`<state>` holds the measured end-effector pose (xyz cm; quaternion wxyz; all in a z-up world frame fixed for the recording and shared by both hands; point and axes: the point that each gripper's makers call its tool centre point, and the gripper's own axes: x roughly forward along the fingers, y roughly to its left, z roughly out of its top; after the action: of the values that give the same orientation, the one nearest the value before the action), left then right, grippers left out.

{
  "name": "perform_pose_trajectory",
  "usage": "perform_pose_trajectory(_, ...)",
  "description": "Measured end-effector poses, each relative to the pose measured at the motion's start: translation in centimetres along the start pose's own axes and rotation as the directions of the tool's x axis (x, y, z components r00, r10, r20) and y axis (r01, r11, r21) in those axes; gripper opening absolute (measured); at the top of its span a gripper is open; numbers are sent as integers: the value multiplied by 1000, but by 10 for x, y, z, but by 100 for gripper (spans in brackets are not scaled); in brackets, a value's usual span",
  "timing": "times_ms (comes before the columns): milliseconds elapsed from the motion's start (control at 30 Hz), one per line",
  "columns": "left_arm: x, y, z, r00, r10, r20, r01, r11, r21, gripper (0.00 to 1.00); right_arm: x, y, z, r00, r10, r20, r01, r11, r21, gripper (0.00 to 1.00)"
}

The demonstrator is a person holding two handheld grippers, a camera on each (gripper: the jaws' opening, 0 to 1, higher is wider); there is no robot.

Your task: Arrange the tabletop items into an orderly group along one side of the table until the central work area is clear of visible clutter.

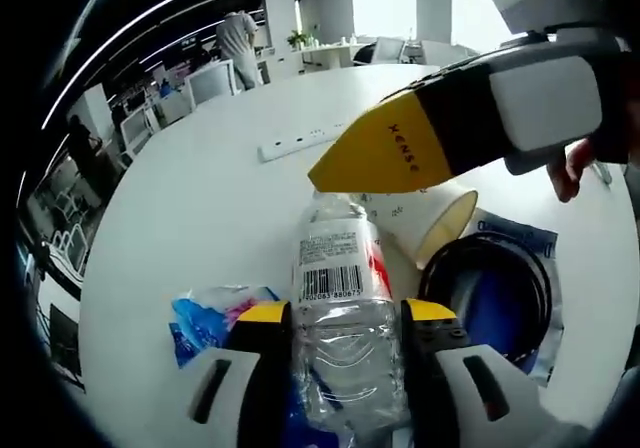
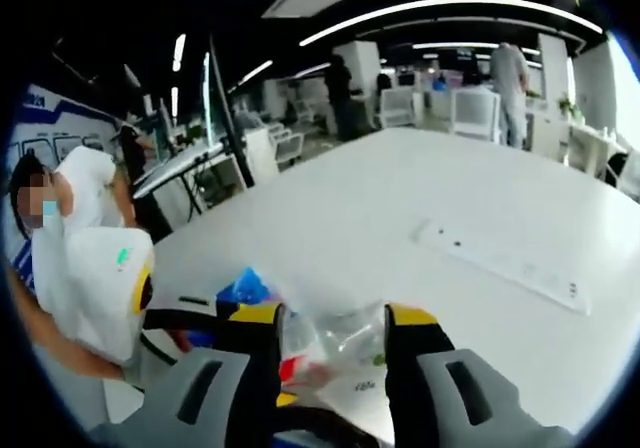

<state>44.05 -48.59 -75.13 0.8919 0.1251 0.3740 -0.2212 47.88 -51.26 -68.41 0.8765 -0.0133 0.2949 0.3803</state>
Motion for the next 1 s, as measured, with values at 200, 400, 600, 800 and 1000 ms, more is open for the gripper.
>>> perform_pose_trajectory(200,-1,4,-3,1000,6,-5,-6,1000,-6,42,9,4,-13,999,9,-49,-7,999,42,33)
perform_pose_trajectory(400,-2,6,-5,1000,5,-2,-5,1000,-14,42,13,1,-20,998,-2,-66,7,997,77,33)
perform_pose_trajectory(600,-4,5,-7,1000,-12,-7,12,1000,4,43,16,-1,-14,998,-8,-62,14,995,97,34)
perform_pose_trajectory(800,7,1,-12,996,-53,-67,53,999,-8,47,12,-4,0,1000,-18,-21,20,994,108,35)
perform_pose_trajectory(1000,8,2,-16,994,-37,-105,36,999,-13,48,8,-6,2,1000,-25,-11,26,994,104,35)
